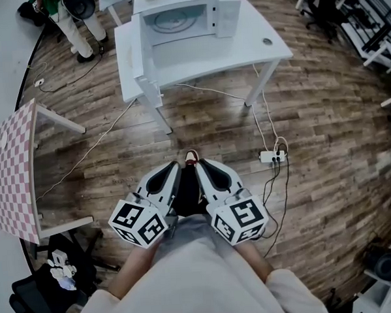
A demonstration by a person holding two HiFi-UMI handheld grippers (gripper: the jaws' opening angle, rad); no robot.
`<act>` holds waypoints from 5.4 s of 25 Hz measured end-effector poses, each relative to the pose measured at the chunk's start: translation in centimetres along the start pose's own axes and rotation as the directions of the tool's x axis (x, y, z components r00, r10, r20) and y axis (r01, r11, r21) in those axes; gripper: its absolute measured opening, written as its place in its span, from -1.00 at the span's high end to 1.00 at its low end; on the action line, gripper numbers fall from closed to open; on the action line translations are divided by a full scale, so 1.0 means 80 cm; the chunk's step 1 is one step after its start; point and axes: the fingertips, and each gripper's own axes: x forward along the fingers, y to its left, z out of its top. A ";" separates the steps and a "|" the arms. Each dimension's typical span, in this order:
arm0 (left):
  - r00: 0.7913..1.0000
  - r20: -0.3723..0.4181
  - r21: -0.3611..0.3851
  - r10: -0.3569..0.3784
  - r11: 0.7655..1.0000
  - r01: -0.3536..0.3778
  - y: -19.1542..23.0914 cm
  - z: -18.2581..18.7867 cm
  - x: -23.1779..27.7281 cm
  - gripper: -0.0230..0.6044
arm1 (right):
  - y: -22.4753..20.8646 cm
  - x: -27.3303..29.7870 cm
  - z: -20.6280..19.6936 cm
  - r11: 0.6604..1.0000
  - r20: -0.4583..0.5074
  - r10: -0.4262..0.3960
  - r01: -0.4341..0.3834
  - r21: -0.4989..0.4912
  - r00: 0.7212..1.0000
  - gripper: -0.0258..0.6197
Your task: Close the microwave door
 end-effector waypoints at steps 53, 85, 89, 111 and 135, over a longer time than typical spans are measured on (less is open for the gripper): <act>0.992 0.128 -0.049 0.017 0.999 -0.011 0.171 0.192 0.167 0.88 | -0.081 0.278 0.130 0.988 -0.086 0.149 -0.152 -0.025 0.985 0.85; 0.987 0.091 0.006 0.130 0.991 -0.131 0.316 0.203 0.152 0.88 | -0.079 0.373 0.128 0.993 -0.120 0.115 -0.118 -0.017 0.986 0.85; 0.986 0.080 -0.022 0.145 0.989 -0.144 0.322 0.196 0.153 0.89 | -0.084 0.375 0.129 0.993 -0.128 0.117 -0.120 -0.016 0.985 0.85; 0.987 0.034 -0.027 0.156 0.988 -0.155 0.327 0.183 0.177 0.88 | -0.106 0.388 0.135 0.988 -0.158 0.152 -0.156 -0.011 0.976 0.85; 0.996 0.001 -0.063 0.092 0.994 -0.091 0.315 0.177 0.211 0.88 | -0.130 0.386 0.137 0.992 -0.162 0.125 -0.126 0.004 0.979 0.85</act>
